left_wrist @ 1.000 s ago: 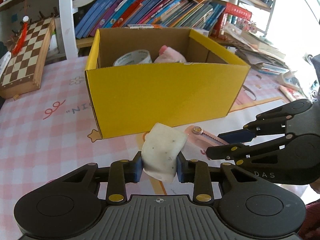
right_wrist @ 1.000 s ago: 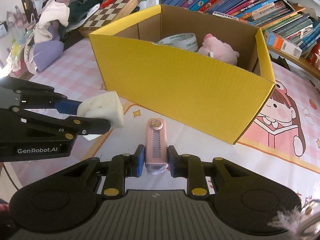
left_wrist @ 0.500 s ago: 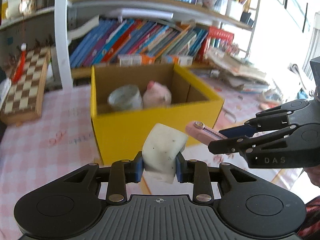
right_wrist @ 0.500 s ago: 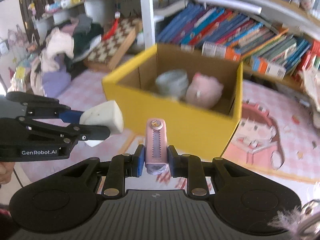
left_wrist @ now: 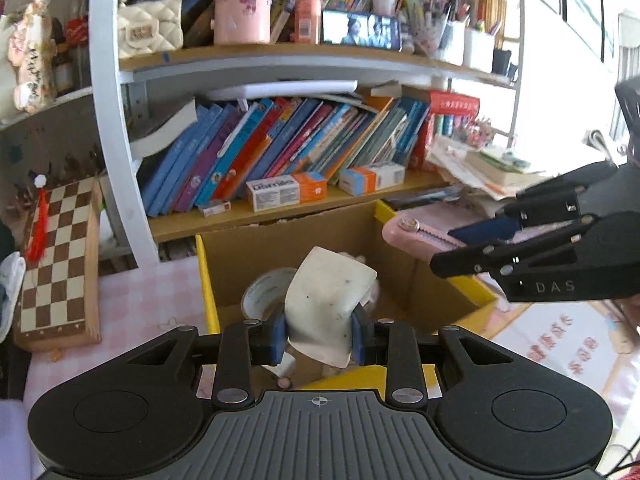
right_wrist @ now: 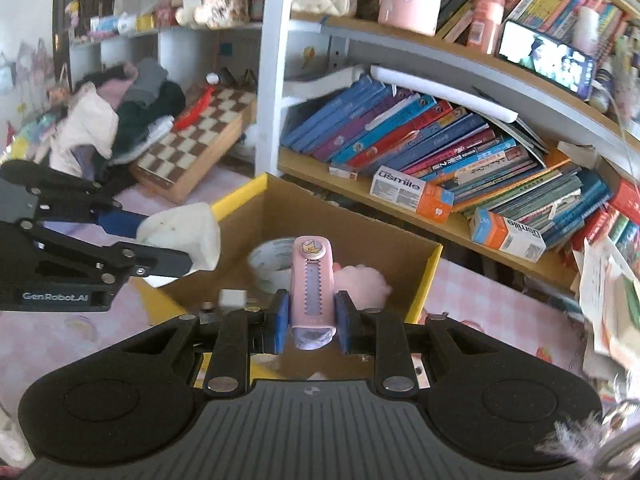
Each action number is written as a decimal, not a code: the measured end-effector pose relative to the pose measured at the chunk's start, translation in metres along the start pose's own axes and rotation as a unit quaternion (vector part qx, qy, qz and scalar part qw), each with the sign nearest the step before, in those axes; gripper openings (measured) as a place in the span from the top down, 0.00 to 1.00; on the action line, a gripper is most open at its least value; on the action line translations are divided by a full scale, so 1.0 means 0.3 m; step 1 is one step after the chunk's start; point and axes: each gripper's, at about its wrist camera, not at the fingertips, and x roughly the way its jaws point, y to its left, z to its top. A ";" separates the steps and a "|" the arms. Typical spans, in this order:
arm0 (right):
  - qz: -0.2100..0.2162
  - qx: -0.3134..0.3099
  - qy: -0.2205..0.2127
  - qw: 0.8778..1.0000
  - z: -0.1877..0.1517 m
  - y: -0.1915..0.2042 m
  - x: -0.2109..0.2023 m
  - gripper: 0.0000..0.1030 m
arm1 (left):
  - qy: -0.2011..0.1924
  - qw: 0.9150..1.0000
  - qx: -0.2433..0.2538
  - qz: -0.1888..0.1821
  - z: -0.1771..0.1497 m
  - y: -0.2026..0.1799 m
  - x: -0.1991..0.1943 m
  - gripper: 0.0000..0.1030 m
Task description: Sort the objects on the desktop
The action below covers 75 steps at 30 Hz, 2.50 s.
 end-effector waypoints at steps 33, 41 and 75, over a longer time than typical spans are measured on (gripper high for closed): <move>0.089 -0.123 0.164 0.975 -0.026 -0.039 0.453 0.78 | 0.175 0.983 0.039 0.029 -0.003 -0.001 0.390 0.65; 0.086 -0.113 0.141 0.980 -0.013 -0.053 0.426 0.55 | 0.163 0.984 0.053 0.040 0.007 -0.027 0.370 0.50; -0.059 0.092 -0.070 0.992 -0.171 0.073 -0.169 0.09 | -0.042 0.988 -0.060 0.132 -0.114 -0.118 -0.206 0.03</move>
